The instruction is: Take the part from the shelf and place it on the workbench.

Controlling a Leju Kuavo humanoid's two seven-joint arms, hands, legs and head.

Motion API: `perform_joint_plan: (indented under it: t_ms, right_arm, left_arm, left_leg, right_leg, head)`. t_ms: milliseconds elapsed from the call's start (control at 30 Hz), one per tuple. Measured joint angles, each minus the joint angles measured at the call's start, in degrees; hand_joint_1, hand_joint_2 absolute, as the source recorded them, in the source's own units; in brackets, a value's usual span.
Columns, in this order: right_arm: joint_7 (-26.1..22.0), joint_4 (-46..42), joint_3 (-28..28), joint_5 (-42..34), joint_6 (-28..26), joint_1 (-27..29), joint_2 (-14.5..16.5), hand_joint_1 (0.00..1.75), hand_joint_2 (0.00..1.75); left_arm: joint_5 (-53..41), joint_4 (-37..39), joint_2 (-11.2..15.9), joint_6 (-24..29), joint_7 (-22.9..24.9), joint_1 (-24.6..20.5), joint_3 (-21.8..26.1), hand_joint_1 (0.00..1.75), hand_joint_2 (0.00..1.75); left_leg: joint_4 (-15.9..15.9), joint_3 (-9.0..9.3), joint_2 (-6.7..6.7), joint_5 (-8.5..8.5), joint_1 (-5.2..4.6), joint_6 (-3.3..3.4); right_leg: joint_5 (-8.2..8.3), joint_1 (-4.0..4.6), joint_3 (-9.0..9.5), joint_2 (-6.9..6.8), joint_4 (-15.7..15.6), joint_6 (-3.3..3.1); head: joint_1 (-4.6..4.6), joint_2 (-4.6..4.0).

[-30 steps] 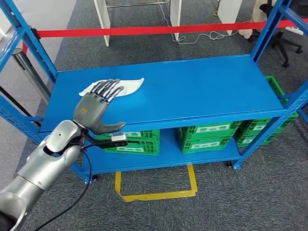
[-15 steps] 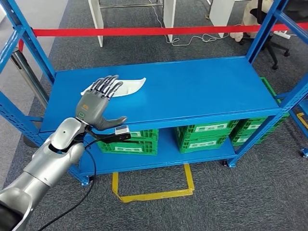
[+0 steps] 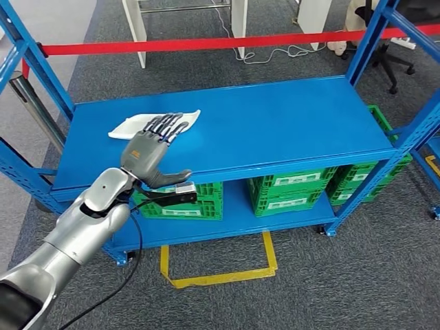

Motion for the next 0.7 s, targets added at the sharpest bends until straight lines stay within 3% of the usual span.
perform_joint_plan:
  t_ms: [100,133,167,200,267,300,367,467,533,600,633,667,700]
  right_arm:
    - [0.39,0.00,-0.17,0.02,0.17,-0.09,-0.01,0.00,0.00]
    - [0.41,0.00,-0.25,0.01,0.19,-0.06,-0.01,0.00,0.00]
    - [0.39,0.00,-0.32,-0.01,0.19,-0.03,0.00,0.00,0.00]
    - [0.31,0.00,-0.38,-0.02,0.19,-0.01,0.01,0.00,0.00]
    - [-0.06,0.00,-0.44,-0.05,0.19,-0.01,0.02,0.00,0.00]
    - [-0.33,0.00,-0.45,-0.07,0.17,-0.05,0.02,0.00,0.00]
    - [-0.82,0.00,-0.46,-0.09,0.11,-0.10,0.03,0.00,0.00]
    - [-1.33,0.00,-0.49,-0.09,0.07,-0.01,0.04,0.00,0.00]
    - [-1.60,0.00,-0.56,-0.13,0.06,-0.07,0.04,0.00,0.00]
    - [-1.83,0.01,-0.65,-0.22,0.07,-0.09,0.05,0.00,0.00]
    - [-1.90,0.02,-0.69,-0.26,0.08,-0.01,0.07,0.00,0.00]
    - [-1.94,0.03,-0.73,-0.30,0.08,0.09,0.08,0.00,0.00]
    - [-1.97,0.04,-0.75,-0.32,0.08,0.19,0.10,0.00,0.00]
  left_arm:
    - [0.25,0.42,-0.02,-0.33,0.00,0.00,-0.32,0.00,0.00]
    - [0.33,0.62,-0.02,-0.37,0.00,0.10,-0.47,0.00,0.00]
    - [0.41,0.80,-0.02,-0.38,0.00,0.17,-0.58,0.00,0.00]
    - [0.47,0.96,-0.03,-0.40,0.00,0.16,-0.66,0.00,0.00]
    - [0.54,1.17,-0.04,-0.57,0.01,-0.06,-0.73,0.00,0.00]
    - [0.56,1.25,-0.07,-0.73,0.02,-0.23,-0.80,0.00,0.00]
    - [0.62,1.42,-0.13,-1.04,0.07,-0.41,-0.99,0.00,0.00]
    - [0.66,1.62,-0.13,-1.22,0.16,-0.51,-1.12,0.00,0.00]
    - [0.69,1.68,-0.14,-1.27,0.19,-0.70,-1.13,0.00,0.00]
    - [0.72,1.77,-0.15,-1.32,0.20,-0.65,-1.16,0.00,0.00]
    - [0.75,1.82,-0.15,-1.34,0.20,-0.51,-1.18,0.00,0.00]
    - [0.78,1.87,-0.14,-1.36,0.20,-0.40,-1.20,0.00,0.00]
    - [0.81,1.91,-0.14,-1.37,0.20,-0.32,-1.21,0.00,0.00]
  left_leg:
    - [10.79,-4.91,-0.09,-4.95,0.32,-0.72]
    - [13.06,-6.01,-0.09,-5.38,0.42,-0.83]
    - [13.24,-6.22,-0.09,-4.66,0.51,-0.87]
    - [11.15,-5.38,-0.09,-2.90,0.60,-0.86]
    - [3.59,-2.07,-0.13,1.16,0.68,-0.78]
    - [0.33,-0.64,-0.17,2.14,0.62,-0.58]
    - [-2.43,0.45,-0.27,2.02,0.41,0.08]
    - [-3.03,1.06,-0.28,1.76,0.44,1.45]
    - [-3.17,1.63,-0.27,1.64,0.46,2.08]
    - [-3.13,1.88,-0.28,1.32,0.25,2.48]
    - [-3.11,2.09,-0.29,1.08,0.10,2.60]
    - [-3.10,2.40,-0.33,0.78,-0.03,2.68]
    - [-3.09,2.86,-0.38,0.43,-0.14,2.68]
  right_leg:
    - [-0.01,-0.08,0.07,0.00,-0.06,-0.40]
    - [-0.04,-0.09,0.10,0.07,-0.05,-0.41]
    - [-0.07,-0.12,0.14,0.15,-0.02,-0.39]
    - [-0.13,-0.17,0.22,0.25,0.01,-0.30]
    - [-0.38,-0.19,0.40,0.39,0.09,0.10]
    - [-0.54,-0.13,0.38,0.44,0.16,0.43]
    - [-0.55,0.01,0.35,0.49,0.19,1.26]
    - [-0.69,-0.12,0.00,0.35,1.23,2.13]
    - [-2.73,-0.13,-2.46,0.19,5.59,2.32]
    - [-5.57,-0.06,-6.88,0.16,13.09,2.49]
    - [-6.15,-0.05,-8.81,0.16,15.76,2.52]
    - [-5.64,-0.03,-9.84,0.16,16.54,2.47]
    - [-3.95,0.00,-9.69,0.16,15.00,2.31]
  head:
    - [-0.08,0.00]
    - [-0.08,0.00]
    - [-0.08,0.00]
    - [-0.08,0.00]
    - [-0.08,0.00]
    - [-0.06,0.00]
    - [0.00,0.00]
    - [0.10,0.00]
    - [0.34,0.00]
    - [0.56,0.00]
    - [0.57,0.00]
    - [0.57,0.00]
    - [0.57,0.00]
